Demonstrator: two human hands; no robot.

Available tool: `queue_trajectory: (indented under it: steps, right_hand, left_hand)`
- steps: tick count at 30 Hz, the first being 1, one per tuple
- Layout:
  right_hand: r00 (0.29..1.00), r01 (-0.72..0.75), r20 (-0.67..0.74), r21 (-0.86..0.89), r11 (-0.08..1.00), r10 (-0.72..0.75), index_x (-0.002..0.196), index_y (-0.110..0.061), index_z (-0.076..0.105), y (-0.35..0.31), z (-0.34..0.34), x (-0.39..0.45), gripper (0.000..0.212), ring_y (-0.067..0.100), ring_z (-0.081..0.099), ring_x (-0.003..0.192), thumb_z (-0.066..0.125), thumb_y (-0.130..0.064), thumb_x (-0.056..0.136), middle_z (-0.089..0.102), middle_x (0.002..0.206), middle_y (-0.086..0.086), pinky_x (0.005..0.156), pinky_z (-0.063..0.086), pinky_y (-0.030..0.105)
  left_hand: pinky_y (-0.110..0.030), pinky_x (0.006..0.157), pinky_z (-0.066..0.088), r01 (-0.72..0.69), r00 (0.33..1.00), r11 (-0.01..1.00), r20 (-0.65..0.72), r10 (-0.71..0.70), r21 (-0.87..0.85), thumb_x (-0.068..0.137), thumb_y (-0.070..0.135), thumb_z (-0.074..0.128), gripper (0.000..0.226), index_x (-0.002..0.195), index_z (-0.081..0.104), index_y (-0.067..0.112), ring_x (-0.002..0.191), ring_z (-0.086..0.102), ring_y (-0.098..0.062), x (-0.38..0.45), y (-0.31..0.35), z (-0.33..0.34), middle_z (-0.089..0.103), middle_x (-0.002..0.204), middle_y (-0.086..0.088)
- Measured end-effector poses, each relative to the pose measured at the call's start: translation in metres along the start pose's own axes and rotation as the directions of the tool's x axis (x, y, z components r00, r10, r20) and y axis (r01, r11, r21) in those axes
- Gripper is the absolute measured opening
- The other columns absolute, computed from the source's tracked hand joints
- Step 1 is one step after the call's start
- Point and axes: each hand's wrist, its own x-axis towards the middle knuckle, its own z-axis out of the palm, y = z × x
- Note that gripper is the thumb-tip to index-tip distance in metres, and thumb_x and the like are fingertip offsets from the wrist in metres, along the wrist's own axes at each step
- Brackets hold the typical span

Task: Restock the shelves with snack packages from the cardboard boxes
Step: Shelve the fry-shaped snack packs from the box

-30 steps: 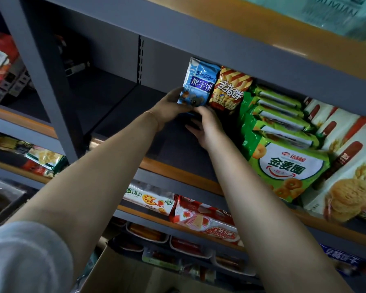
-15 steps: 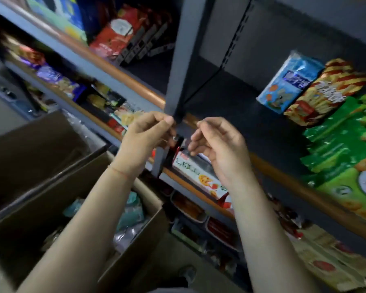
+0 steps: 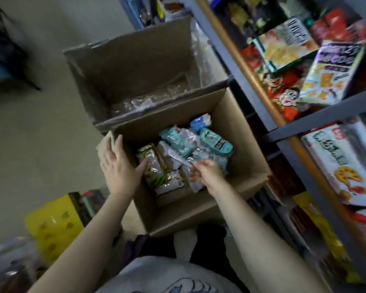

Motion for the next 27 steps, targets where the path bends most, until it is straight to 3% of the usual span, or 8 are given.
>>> queue_trajectory:
  steps: [3, 5, 8, 10, 15, 18, 21, 27]
  right_hand:
    - [0.992, -0.12, 0.052, 0.023, 0.992, 0.119, 0.091, -0.008, 0.056, 0.022, 0.045, 0.029, 0.009, 0.015, 0.064, 0.05, 0.057, -0.008, 0.099, 0.064, 0.063, 0.006, 0.053, 0.056, 0.027]
    - [0.983, -0.169, 0.064, -0.027, 0.985, 0.17, 0.098, -0.007, 0.056, 0.037, 0.07, 0.05, 0.003, 0.017, 0.063, 0.061, 0.058, -0.01, 0.099, 0.064, 0.075, 0.01, 0.07, 0.058, 0.036]
    - [0.983, -0.173, 0.034, -0.202, 0.964, 0.183, 0.099, -0.007, 0.066, 0.061, 0.094, 0.084, 0.009, 0.026, 0.068, 0.087, 0.064, -0.014, 0.094, 0.068, 0.103, 0.016, 0.075, 0.06, 0.038]
    - [0.987, -0.141, 0.028, -0.302, 0.943, 0.156, 0.092, -0.012, 0.067, 0.074, 0.105, 0.101, 0.007, 0.029, 0.066, 0.097, 0.065, -0.018, 0.093, 0.066, 0.104, 0.013, 0.079, 0.059, 0.039]
    - [0.99, -0.043, 0.097, -0.457, 0.888, 0.098, 0.126, -0.017, 0.066, 0.099, 0.118, 0.126, 0.04, 0.024, 0.063, 0.108, 0.072, -0.031, 0.089, 0.069, 0.118, 0.006, 0.094, 0.052, 0.038]
    - [0.986, -0.021, 0.128, -0.53, 0.848, 0.104, 0.135, -0.017, 0.061, 0.106, 0.119, 0.135, 0.055, 0.025, 0.06, 0.118, 0.074, -0.038, 0.086, 0.065, 0.129, 0.006, 0.095, 0.046, 0.034]
    - [0.969, -0.033, 0.191, -0.536, 0.843, 0.16, 0.138, -0.021, 0.058, 0.101, 0.12, 0.137, 0.07, 0.023, 0.059, 0.119, 0.08, -0.048, 0.077, 0.062, 0.135, 0.004, 0.104, 0.048, 0.041]
    - [0.979, -0.06, 0.149, -0.437, 0.898, 0.138, 0.117, -0.019, 0.07, 0.078, 0.115, 0.106, 0.057, 0.014, 0.067, 0.097, 0.078, -0.052, 0.073, 0.071, 0.114, -0.001, 0.084, 0.055, 0.031]
  left_hand:
    - [-0.04, 0.121, 0.029, 0.283, 0.954, 0.911, 0.188, -0.235, -0.299, 0.079, 0.04, 0.085, 0.11, 0.161, 0.016, 0.016, 0.149, 0.03, -0.026, 0.001, -0.02, 0.004, 0.027, 0.164, -0.011]
    - [-0.043, 0.114, 0.042, 0.387, 0.912, 0.807, 0.316, -0.263, -0.446, 0.081, 0.037, 0.084, 0.092, 0.155, 0.031, 0.025, 0.136, 0.05, -0.02, 0.004, -0.026, 0.009, 0.051, 0.15, -0.001]
    - [-0.042, 0.103, 0.051, 0.389, 0.911, 0.771, 0.336, -0.24, -0.504, 0.083, 0.035, 0.081, 0.071, 0.144, 0.046, 0.028, 0.121, 0.06, -0.014, 0.005, -0.032, 0.016, 0.062, 0.132, 0.009]
    - [-0.036, 0.101, 0.053, 0.379, 0.917, 0.754, 0.329, -0.226, -0.536, 0.084, 0.034, 0.08, 0.071, 0.146, 0.045, 0.027, 0.121, 0.06, -0.011, 0.005, -0.035, 0.018, 0.062, 0.132, 0.01]
    - [-0.012, 0.086, 0.051, 0.374, 0.922, 0.739, 0.307, -0.234, -0.561, 0.086, 0.033, 0.078, 0.071, 0.147, 0.043, 0.03, 0.116, 0.058, 0.005, 0.002, -0.037, 0.025, 0.061, 0.13, 0.016]
    - [-0.02, 0.093, 0.053, 0.376, 0.924, 0.725, 0.294, -0.245, -0.577, 0.086, 0.033, 0.079, 0.069, 0.145, 0.044, 0.031, 0.118, 0.058, 0.003, 0.003, -0.038, 0.028, 0.06, 0.131, 0.015]
    - [-0.03, 0.099, 0.054, 0.375, 0.925, 0.722, 0.292, -0.244, -0.581, 0.086, 0.035, 0.079, 0.069, 0.145, 0.044, 0.032, 0.121, 0.058, -0.004, 0.003, -0.041, 0.03, 0.059, 0.134, 0.012]
    - [-0.026, 0.096, 0.052, 0.373, 0.925, 0.736, 0.287, -0.248, -0.565, 0.087, 0.035, 0.077, 0.071, 0.148, 0.041, 0.031, 0.123, 0.056, -0.007, 0.004, -0.031, 0.024, 0.058, 0.137, 0.012]
